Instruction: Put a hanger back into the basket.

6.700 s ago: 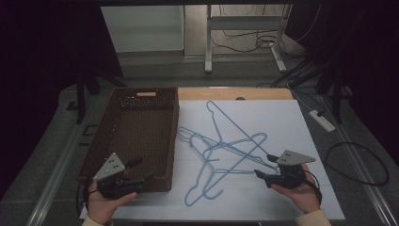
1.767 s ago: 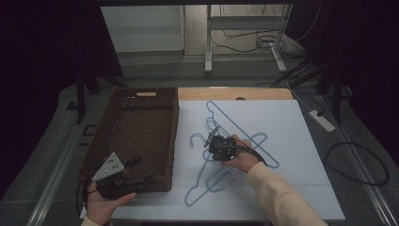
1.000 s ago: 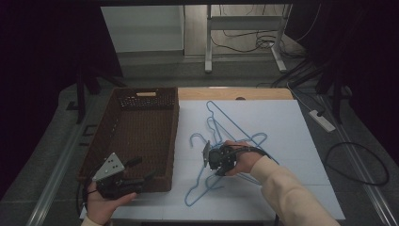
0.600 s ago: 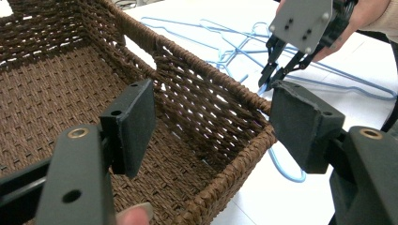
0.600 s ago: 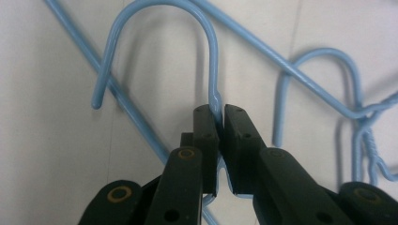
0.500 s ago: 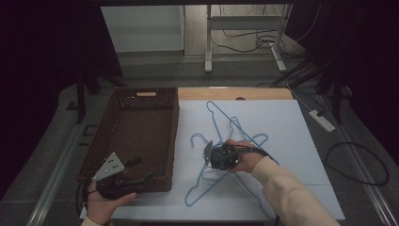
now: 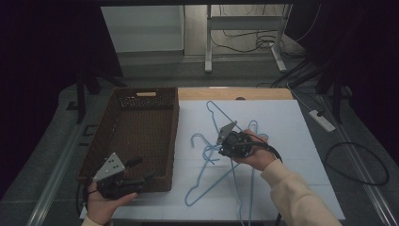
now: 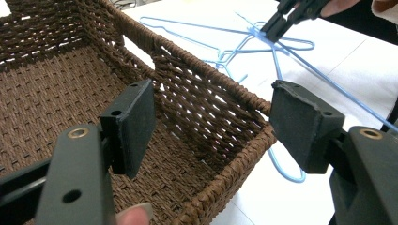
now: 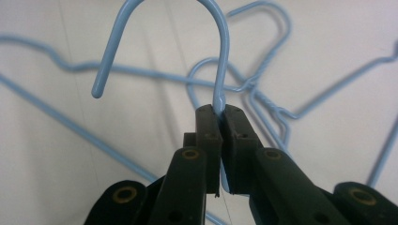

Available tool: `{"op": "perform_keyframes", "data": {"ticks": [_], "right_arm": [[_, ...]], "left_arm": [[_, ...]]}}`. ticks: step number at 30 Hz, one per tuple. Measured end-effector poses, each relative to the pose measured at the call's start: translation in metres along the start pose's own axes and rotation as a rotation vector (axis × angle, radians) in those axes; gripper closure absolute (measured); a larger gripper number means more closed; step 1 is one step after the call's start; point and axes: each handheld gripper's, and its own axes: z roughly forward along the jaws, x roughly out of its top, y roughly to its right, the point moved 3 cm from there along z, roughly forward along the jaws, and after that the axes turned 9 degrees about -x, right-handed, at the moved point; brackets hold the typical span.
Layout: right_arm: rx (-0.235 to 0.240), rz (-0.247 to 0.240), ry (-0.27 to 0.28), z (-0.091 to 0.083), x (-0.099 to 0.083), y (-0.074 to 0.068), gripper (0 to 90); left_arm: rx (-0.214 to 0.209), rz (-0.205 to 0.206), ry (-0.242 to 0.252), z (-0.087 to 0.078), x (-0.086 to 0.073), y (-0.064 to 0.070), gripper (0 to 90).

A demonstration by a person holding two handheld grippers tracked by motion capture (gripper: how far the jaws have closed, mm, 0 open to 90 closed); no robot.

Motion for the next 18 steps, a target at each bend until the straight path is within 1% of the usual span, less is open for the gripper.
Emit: {"op": "perform_keyframes", "data": {"ticks": [3,5,7,10,14,15,16,18], "right_arm": [[-0.004,0.081,0.038,-0.006,-0.003,0.006,86.5],[-0.018,0.122,0.059,-0.01,-0.005,0.008,86.5],[-0.027,0.156,0.076,-0.014,-0.006,0.01,86.6],[-0.034,0.209,0.11,-0.019,-0.008,0.012,86.6],[-0.048,0.28,0.164,-0.027,-0.01,0.015,86.6],[-0.052,0.295,0.179,-0.029,-0.011,0.016,86.6],[-0.052,0.295,0.179,-0.029,-0.011,0.016,86.6],[-0.057,0.329,0.213,-0.034,-0.012,0.017,86.6]], "left_arm": [[-0.002,0.0,0.0,0.0,0.0,0.0,31.8],[-0.002,-0.001,-0.001,0.001,0.0,0.0,31.8],[-0.002,-0.002,-0.001,0.001,0.001,0.001,31.8],[-0.018,-0.005,0.005,0.002,0.002,0.002,31.8],[-0.018,-0.001,0.004,0.003,0.004,0.004,31.8],[-0.02,-0.001,0.002,0.004,0.004,0.004,31.8],[-0.02,-0.001,0.002,0.004,0.004,0.004,31.8],[-0.022,-0.003,-0.001,0.005,0.005,0.006,31.7]]}}
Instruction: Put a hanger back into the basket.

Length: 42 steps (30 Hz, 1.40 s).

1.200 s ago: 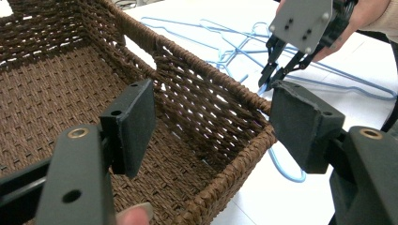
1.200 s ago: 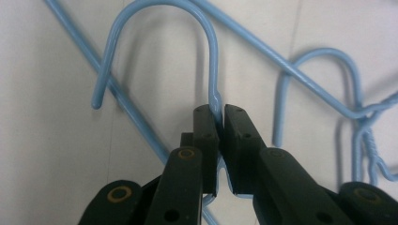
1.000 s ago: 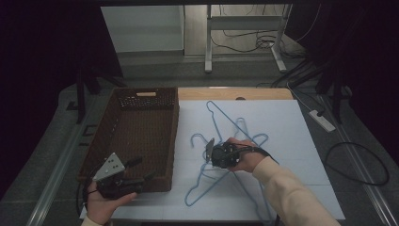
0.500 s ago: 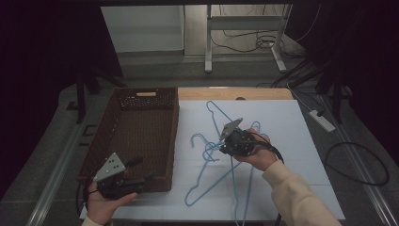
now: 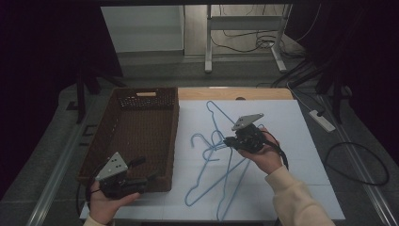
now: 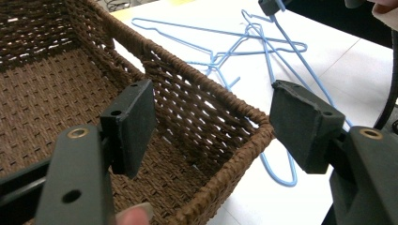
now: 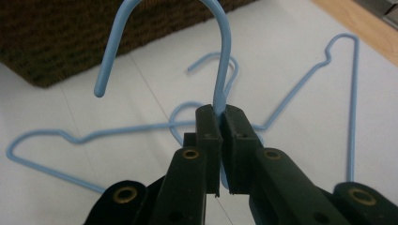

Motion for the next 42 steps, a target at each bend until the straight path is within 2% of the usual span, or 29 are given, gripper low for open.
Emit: {"op": "perform_keyframes", "data": {"ticks": [7,15,22,27,37,42], "right_arm": [[-0.014,0.084,0.093,-0.012,0.0,0.002,86.6],[-0.03,0.126,0.134,-0.018,0.002,0.002,86.6],[-0.058,0.169,0.178,-0.03,0.006,0.002,86.6],[-0.078,0.171,0.195,-0.034,0.009,-0.002,86.6],[-0.099,0.168,0.203,-0.034,0.014,-0.009,86.6],[-0.119,0.169,0.213,-0.034,0.016,-0.013,86.6]], "left_arm": [[-0.008,-0.004,-0.021,0.009,0.006,0.003,31.6],[-0.028,-0.015,-0.05,0.026,0.013,0.008,31.5],[-0.065,-0.011,-0.081,0.047,0.024,0.015,31.4],[-0.097,0.006,-0.093,0.061,0.034,0.023,31.3],[-0.157,0.004,-0.118,0.087,0.043,0.034,31.3],[-0.174,-0.002,-0.122,0.1,0.048,0.041,31.1]]}}
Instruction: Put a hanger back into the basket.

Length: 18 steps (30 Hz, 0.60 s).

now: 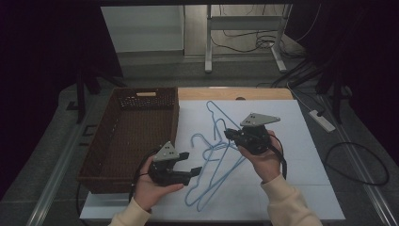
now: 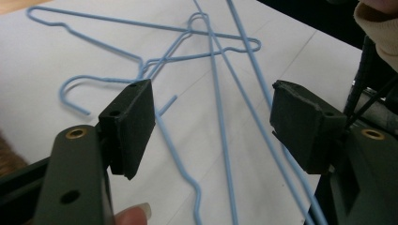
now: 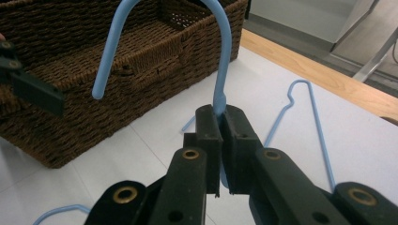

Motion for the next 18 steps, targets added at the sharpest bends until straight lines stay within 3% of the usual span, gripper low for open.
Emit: {"op": "perform_keyframes", "data": {"ticks": [11,18], "right_arm": [[-0.008,-0.01,0.008,0.002,-0.001,-0.005,86.6],[-0.018,-0.008,0.02,0.004,-0.001,-0.009,86.6]], "left_arm": [[-0.046,-0.003,-0.023,0.027,0.009,0.006,31.3],[-0.068,-0.033,-0.039,0.043,0.011,0.006,32.2]]}}
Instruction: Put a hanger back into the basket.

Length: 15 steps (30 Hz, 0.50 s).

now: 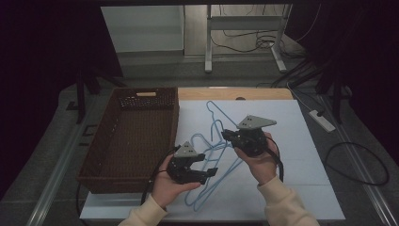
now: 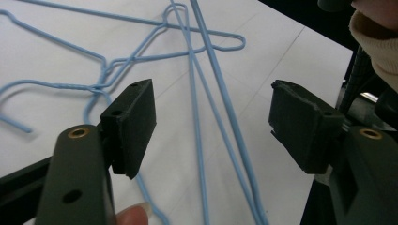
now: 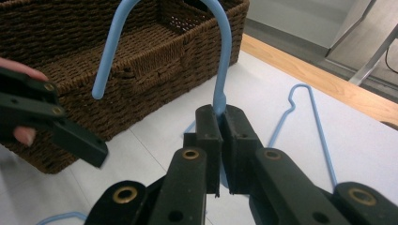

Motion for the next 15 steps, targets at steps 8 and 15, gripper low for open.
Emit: {"op": "perform_keyframes", "data": {"ticks": [8,15], "right_arm": [[-0.008,-0.008,0.031,-0.004,0.002,-0.01,86.6],[-0.006,-0.015,0.041,-0.007,0.003,-0.013,86.4]], "left_arm": [[-0.024,-0.03,-0.048,0.017,0.001,-0.001,59.4],[-0.051,-0.06,-0.065,0.017,0.0,-0.002,82.1]]}}
